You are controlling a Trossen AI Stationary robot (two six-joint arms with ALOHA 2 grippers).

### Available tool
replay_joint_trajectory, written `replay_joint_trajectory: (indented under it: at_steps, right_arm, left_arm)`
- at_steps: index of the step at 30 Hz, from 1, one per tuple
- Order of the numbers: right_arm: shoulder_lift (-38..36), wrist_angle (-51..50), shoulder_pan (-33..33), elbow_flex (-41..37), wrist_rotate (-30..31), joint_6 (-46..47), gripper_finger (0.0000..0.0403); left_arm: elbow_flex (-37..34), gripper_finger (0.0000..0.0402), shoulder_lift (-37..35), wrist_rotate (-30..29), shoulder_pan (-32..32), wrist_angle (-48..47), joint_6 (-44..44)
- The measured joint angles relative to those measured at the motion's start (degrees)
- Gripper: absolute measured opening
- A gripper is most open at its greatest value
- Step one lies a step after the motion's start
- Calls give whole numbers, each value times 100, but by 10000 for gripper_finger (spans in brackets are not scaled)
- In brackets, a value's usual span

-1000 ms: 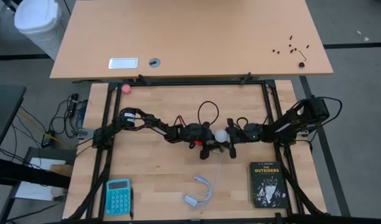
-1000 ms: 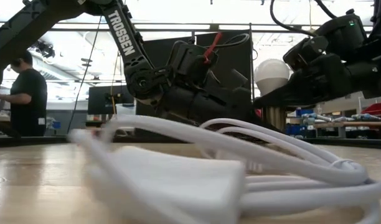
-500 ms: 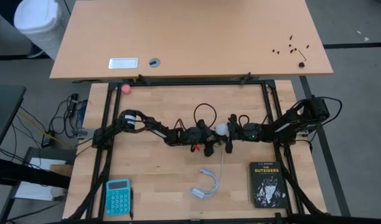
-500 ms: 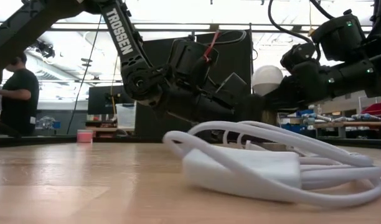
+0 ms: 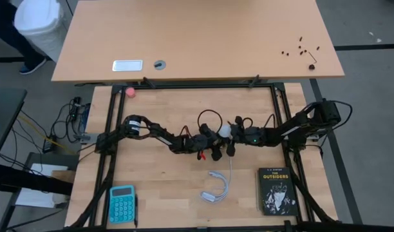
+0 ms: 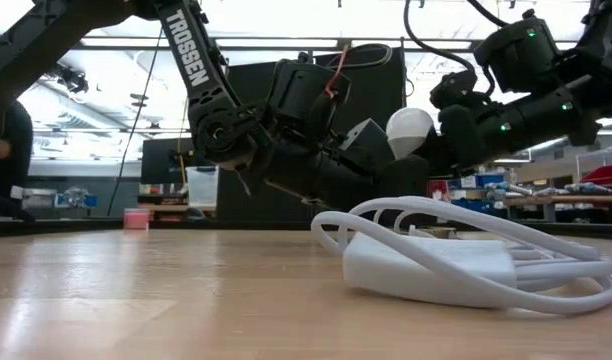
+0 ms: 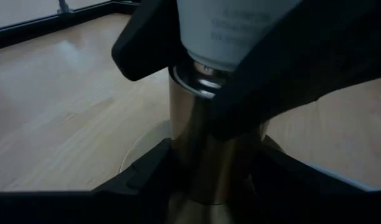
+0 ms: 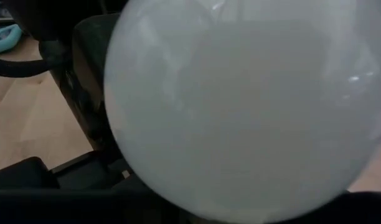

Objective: Screw lightbulb
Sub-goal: Insert the white lightbulb into the silver lamp

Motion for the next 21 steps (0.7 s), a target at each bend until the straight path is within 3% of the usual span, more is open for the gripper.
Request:
replay_joint_trajectory:
  at_steps: [8, 16, 21]
  right_arm:
    - [2, -88, 0, 0, -37, 82, 186]
    - [-93, -192, 7, 2, -284, 211, 278]
    - [-596, -728, -12, -13, -359, 302, 314]
  left_arm:
    - [9, 203, -1, -62, -46, 2, 25]
    - [15, 203, -7, -41, -50, -21, 95]
    - [26, 203, -11, 94, -48, -69, 122]
